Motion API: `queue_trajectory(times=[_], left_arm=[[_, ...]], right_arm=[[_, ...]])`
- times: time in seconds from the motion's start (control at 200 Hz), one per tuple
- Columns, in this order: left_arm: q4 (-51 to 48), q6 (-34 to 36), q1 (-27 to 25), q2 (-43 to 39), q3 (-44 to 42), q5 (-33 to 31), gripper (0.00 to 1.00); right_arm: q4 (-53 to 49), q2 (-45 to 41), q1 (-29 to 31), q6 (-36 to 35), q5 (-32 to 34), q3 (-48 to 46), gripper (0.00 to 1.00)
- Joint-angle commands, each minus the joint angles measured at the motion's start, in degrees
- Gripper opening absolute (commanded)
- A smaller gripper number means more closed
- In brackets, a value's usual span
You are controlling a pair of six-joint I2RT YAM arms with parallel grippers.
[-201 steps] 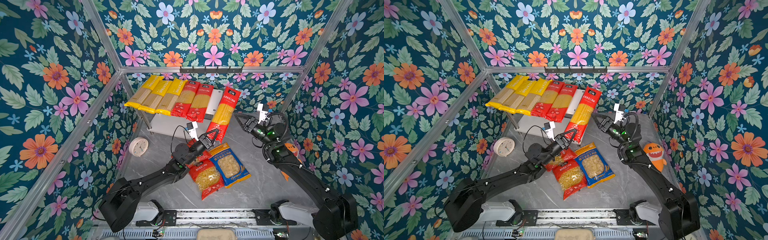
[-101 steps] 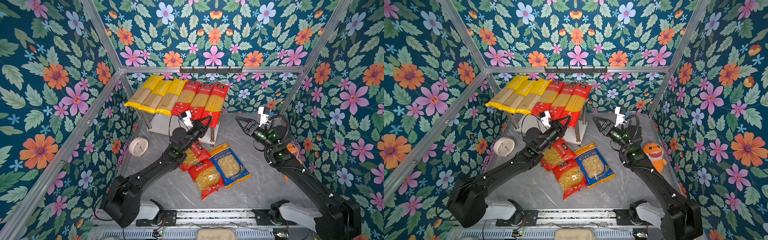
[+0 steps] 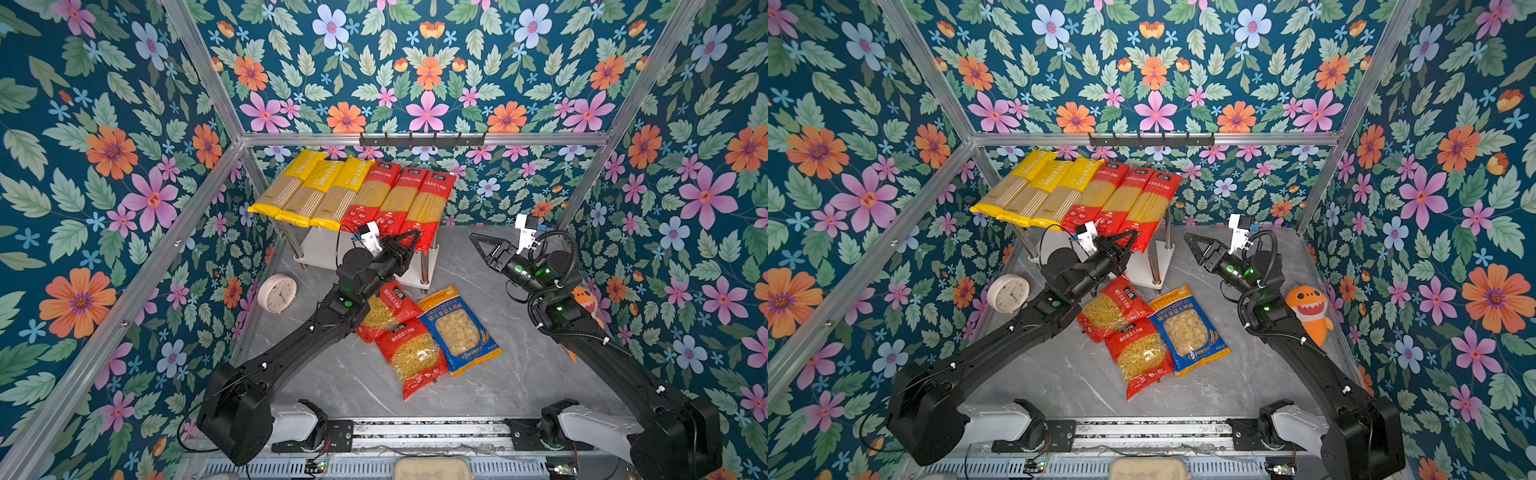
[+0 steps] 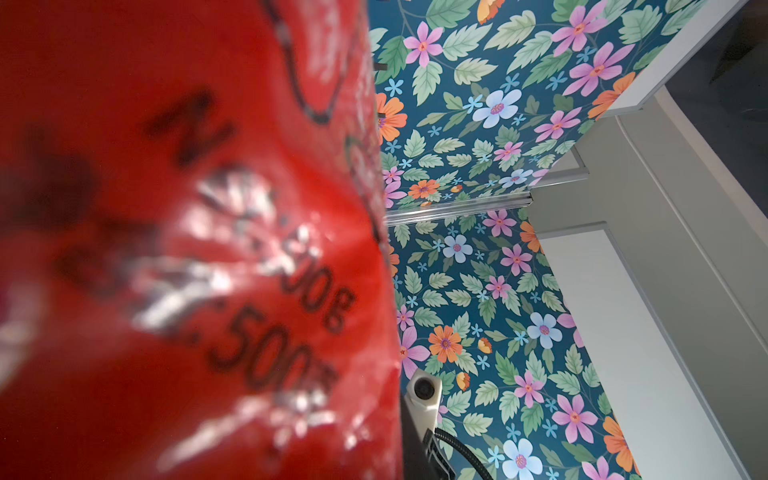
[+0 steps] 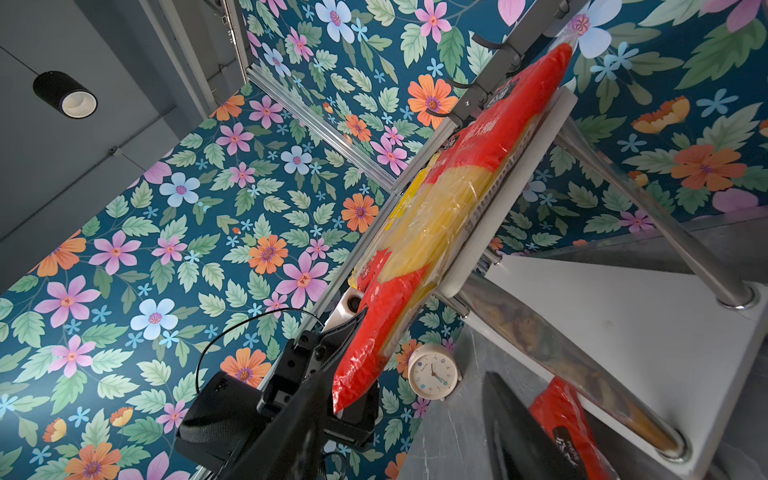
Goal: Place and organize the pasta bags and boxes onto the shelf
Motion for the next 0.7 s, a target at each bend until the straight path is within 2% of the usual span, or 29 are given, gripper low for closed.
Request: queue_trajectory(times=[0.0, 0.25, 0.46, 0.58, 0.69], left_arm=[[-1.3, 0.6, 0.3, 0.0, 0.7, -8.0, 0.00], [-0.8, 0.5, -0.3, 1.5, 1.5, -9.6, 0.04], [-0.4, 0.9, -0.6, 2.6, 2.5, -10.2, 0.12], [0.2, 0.8, -0.8, 2.7, 2.2, -9.9, 0.22], [0.9, 0.7, -0.9, 2.3, 1.3, -9.5, 0.39]], right_arm=[[1.5, 0.1, 0.0, 0.0, 0.0, 0.1, 0.60], [0.7, -0.6, 0.0, -0.5, 0.0, -0.2, 0.60], [0.8, -0.7, 0.1, -0.5, -0.2, -0.1, 0.60], [0.7, -0.8, 0.0, -0.5, -0.3, -0.1, 0.60], [0.5, -0.9, 0.1, -0.6, -0.3, -0.1, 0.60]])
